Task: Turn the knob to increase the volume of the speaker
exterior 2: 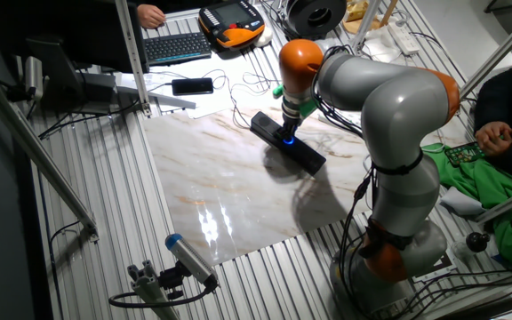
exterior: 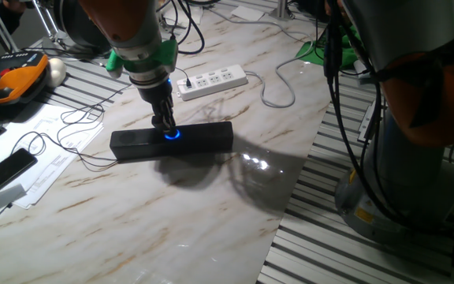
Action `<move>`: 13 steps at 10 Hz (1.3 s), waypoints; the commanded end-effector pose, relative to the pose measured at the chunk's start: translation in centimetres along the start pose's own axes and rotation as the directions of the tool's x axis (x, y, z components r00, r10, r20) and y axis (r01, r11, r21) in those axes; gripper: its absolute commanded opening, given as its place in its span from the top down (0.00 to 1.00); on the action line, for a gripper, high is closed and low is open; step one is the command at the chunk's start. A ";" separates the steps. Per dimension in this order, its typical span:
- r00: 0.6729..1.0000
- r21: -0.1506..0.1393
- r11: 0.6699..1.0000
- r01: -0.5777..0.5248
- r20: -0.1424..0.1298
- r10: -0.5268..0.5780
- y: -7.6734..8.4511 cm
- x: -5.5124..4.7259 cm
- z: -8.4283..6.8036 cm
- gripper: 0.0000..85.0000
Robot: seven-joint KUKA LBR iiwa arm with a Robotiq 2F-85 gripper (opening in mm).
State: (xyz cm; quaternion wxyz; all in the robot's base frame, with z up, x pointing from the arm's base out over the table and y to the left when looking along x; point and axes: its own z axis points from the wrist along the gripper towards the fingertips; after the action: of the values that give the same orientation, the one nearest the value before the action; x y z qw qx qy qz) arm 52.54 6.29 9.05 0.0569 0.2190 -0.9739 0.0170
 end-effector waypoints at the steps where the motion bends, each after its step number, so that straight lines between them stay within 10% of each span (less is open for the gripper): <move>1: 1.000 0.001 1.000 0.000 -0.001 0.000 0.0 0.0 0.0 0.40; 13: 1.000 0.001 1.000 0.000 0.016 0.000 0.2 0.2 1.1 0.40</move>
State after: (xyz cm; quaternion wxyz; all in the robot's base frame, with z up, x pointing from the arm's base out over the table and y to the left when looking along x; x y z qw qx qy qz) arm 52.21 6.33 8.01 0.0489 0.2194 -0.9743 0.0157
